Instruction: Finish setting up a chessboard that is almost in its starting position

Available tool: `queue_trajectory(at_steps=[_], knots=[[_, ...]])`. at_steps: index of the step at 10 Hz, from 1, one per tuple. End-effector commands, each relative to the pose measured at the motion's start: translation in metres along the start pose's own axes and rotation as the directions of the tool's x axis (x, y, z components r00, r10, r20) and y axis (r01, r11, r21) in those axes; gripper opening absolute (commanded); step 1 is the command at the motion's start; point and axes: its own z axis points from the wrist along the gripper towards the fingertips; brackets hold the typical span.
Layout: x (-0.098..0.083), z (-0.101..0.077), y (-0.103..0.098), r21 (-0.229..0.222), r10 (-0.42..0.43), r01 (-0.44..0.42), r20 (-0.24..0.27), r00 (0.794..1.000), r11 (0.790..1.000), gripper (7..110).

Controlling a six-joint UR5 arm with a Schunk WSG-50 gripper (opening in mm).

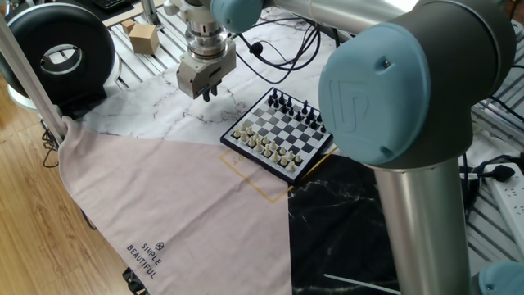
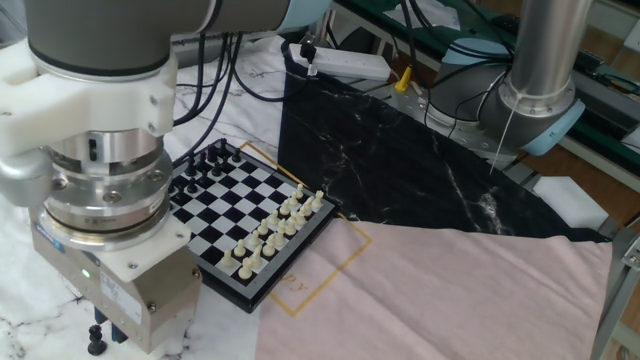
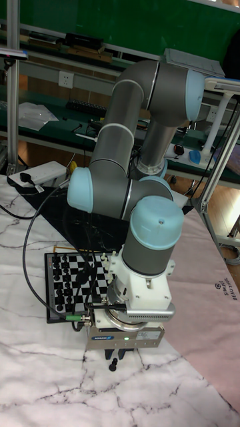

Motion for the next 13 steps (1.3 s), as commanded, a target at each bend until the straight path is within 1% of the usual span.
queue_trajectory(at_steps=[1,4,10,13], knots=[[-0.004,0.0,0.0,-0.01,0.008,-0.008,0.007,1.0,1.0,22],[-0.005,0.002,0.0,-0.009,0.008,-0.008,0.01,1.0,1.0,22],[-0.011,0.0,-0.004,-0.011,0.006,-0.006,0.029,1.0,1.0,22],[-0.014,0.002,0.0,-0.029,0.003,-0.002,0.039,0.999,1.0,22]])
